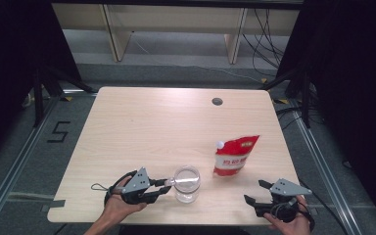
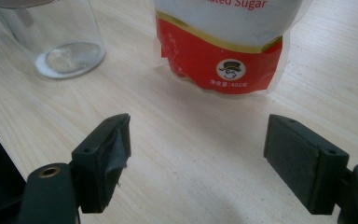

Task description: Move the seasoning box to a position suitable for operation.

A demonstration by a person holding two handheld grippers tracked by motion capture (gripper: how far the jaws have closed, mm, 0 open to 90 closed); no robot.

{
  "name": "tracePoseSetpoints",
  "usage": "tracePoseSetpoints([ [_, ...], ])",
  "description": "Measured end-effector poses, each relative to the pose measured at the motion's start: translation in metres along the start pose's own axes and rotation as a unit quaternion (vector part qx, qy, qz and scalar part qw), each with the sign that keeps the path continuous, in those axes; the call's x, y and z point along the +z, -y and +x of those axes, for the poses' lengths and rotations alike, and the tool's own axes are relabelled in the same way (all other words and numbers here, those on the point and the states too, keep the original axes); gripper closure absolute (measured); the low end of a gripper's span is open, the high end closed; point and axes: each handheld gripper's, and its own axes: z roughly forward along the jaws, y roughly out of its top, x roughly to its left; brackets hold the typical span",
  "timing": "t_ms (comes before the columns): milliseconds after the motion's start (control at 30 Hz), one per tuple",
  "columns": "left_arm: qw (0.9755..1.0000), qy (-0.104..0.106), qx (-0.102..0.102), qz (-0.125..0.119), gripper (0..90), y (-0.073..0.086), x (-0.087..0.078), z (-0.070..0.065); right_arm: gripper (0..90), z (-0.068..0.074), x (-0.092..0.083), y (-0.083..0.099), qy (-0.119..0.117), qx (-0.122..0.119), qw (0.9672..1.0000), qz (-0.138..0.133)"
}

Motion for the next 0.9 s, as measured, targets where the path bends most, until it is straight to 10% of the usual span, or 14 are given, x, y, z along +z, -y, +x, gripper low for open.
tracePoseSetpoints([
  [500, 0.9981, 0.0, -0.061, -0.001, 40.7, -0.009, -0.011, -0.007, 23.6, -0.003, 0.001, 0.001, 0.005, -0.014, 0.9999, -0.006],
  [900, 0.9976, -0.006, -0.068, 0.006, 35.3, -0.019, -0.02, -0.011, 23.6, -0.001, 0.002, 0.001, 0.001, -0.016, 0.9999, -0.004],
])
